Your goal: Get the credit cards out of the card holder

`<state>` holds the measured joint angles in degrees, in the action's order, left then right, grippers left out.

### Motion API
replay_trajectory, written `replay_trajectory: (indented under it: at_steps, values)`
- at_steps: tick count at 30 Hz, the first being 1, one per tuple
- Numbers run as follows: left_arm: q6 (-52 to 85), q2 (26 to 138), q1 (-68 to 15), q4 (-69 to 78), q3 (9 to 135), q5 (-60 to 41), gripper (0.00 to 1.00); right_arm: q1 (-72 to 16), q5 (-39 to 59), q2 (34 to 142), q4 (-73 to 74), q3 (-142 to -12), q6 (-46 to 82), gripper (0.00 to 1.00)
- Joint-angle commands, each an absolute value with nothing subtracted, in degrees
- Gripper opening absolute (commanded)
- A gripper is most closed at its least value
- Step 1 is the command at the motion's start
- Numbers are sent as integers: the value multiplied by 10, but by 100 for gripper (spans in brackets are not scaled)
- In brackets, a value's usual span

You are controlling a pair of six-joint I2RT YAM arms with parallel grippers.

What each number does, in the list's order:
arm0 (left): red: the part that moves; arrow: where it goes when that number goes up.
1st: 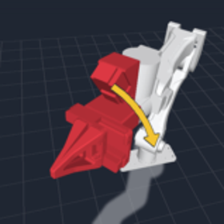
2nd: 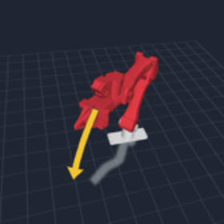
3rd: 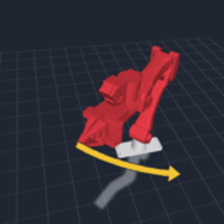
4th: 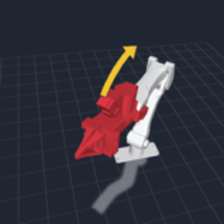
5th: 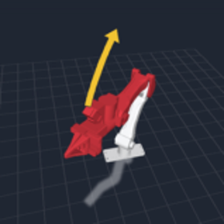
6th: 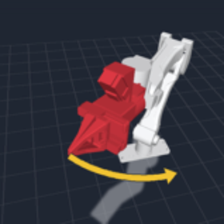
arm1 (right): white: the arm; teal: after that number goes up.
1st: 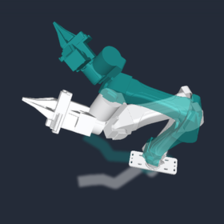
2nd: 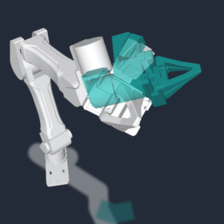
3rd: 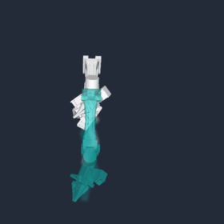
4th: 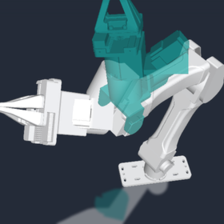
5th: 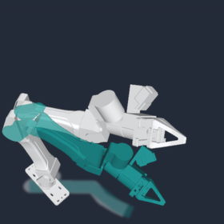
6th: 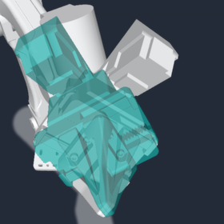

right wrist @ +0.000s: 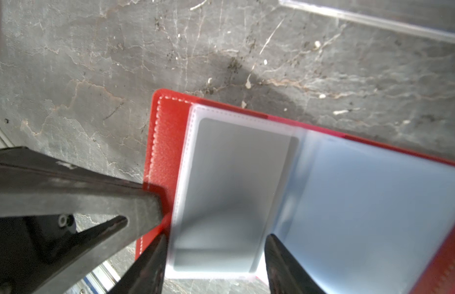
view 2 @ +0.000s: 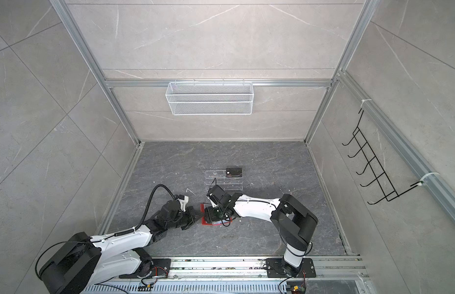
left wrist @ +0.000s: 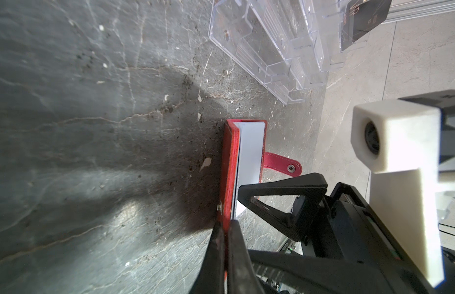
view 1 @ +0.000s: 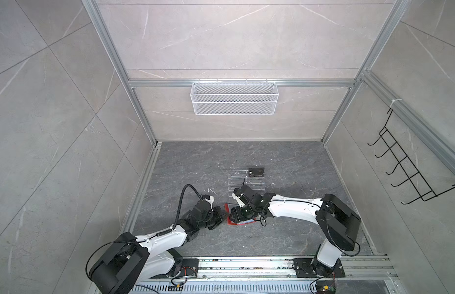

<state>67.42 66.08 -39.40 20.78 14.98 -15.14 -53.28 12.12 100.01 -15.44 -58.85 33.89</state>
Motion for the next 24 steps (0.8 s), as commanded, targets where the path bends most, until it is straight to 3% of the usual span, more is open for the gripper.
replay_trajectory:
  at_steps: [1,24]
  values:
    - [658,657,-397,221,159,-158,0,-527,91,979,-177,-592,339,62]
    - [649,664,-397,217,165,-158,0,-509,86,970,-176,-581,330,62]
